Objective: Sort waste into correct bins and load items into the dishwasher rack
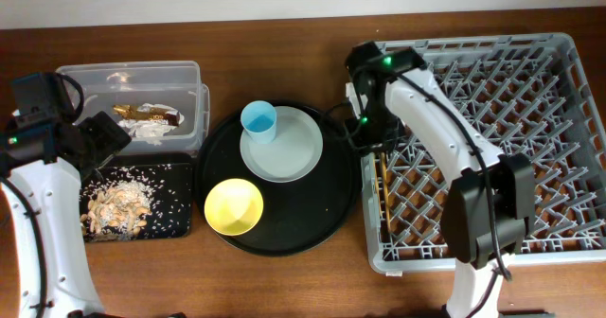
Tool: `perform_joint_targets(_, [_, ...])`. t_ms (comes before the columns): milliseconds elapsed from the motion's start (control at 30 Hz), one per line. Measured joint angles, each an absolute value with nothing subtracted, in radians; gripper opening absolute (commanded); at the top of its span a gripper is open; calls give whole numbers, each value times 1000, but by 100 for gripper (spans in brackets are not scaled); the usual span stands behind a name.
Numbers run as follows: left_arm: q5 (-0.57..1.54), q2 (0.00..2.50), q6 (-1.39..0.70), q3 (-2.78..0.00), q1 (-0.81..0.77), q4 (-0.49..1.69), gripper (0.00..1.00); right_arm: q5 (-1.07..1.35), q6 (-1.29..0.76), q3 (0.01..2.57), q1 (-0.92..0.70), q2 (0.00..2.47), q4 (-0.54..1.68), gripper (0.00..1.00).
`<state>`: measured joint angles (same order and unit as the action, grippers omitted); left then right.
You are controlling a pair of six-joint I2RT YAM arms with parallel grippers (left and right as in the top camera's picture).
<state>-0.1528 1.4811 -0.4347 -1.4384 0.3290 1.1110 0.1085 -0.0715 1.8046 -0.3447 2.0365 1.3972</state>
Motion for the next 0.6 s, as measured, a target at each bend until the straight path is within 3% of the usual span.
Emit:
perform_joint_targets(33, [-153, 1481, -434, -1438, 329, 1113, 99, 111, -69, 1881, -339, 2036, 1434, 47])
perform_joint_targets(67, [-153, 1481, -435, -1438, 329, 1111, 99, 125, -65, 2022, -327, 2034, 1493, 94])
perform_joint_targets(100, [-153, 1481, -435, -1438, 329, 1112, 99, 133, -60, 2073, -323, 2026, 1493, 98])
perform_joint_targets(167, [-153, 1481, -434, -1438, 329, 1112, 99, 271, -50, 2114, -322, 2025, 1473, 98])
perform_joint_targets(200, [-153, 1481, -435, -1438, 329, 1112, 99, 338, -51, 2114, -323, 2025, 1448, 81])
perform_joint_targets(233, [-153, 1481, -434, -1438, 329, 1111, 99, 387, -52, 2115, -327, 2025, 1417, 46])
perform_joint_targets(267, [-153, 1481, -434, -1438, 329, 1112, 99, 405, -52, 2115, -337, 2025, 1386, 36])
perform_joint_targets(400, [-153, 1481, -435, -1438, 329, 1112, 99, 392, -52, 2114, -503, 2026, 1174, 35])
perform_joint_targets(467, [-153, 1481, -435, -1438, 329, 1111, 99, 279, -52, 2115, -663, 2035, 1071, 36])
perform_joint_targets(600, [-153, 1481, -435, -1438, 329, 1111, 99, 74, -51, 2119, -801, 2181, 948, 36])
